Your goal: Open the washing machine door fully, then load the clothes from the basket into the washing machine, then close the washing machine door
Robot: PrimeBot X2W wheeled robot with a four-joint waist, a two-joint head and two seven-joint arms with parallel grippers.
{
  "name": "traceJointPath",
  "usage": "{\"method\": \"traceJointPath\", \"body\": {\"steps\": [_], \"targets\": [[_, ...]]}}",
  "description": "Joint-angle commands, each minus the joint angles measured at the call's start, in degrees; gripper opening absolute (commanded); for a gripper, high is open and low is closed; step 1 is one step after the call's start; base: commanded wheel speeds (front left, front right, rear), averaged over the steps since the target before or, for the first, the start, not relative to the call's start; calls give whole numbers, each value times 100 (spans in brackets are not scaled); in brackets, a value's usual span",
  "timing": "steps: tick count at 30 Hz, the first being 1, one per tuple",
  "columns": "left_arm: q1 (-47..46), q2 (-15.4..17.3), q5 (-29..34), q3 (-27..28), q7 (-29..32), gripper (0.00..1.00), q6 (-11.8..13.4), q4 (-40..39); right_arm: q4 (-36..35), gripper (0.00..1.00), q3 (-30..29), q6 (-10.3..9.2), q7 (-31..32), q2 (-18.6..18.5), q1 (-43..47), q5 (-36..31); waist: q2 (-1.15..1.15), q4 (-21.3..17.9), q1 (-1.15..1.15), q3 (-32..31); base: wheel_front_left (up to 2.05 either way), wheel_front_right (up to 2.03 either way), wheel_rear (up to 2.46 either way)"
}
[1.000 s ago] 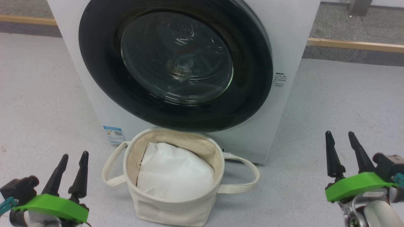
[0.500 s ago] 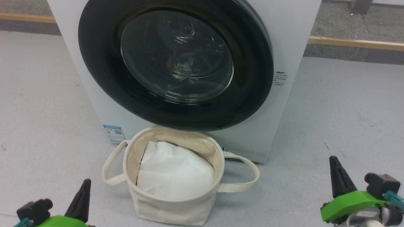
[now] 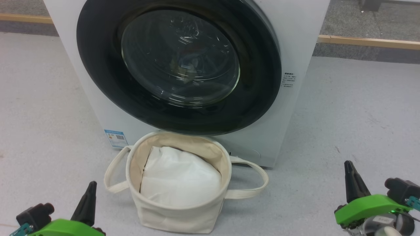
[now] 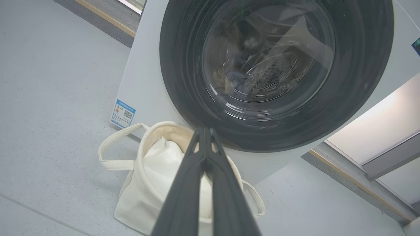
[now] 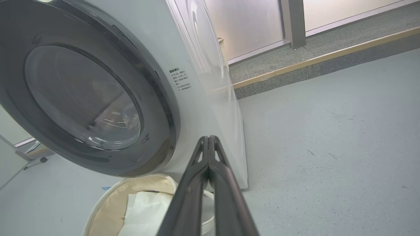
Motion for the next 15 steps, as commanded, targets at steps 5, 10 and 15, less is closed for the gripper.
{"method": "traceJointPath", "body": {"steps": [5,10,15], "targets": [[-241,33,-252,223,92,0,21,-289,-238,0,-107,0,93,-28,-249,338,0,-19,-1,12,0,0,0],[-213,-49,-495,304,191,0,30,-376,-264,0,-161,0,191,15,-243,667,0,-44,-1,26,0,0,0],[-190,-117,-699,372,273,0,37,-448,-287,0,-207,0,273,51,-239,941,0,-64,-1,38,0,0,0]]}}
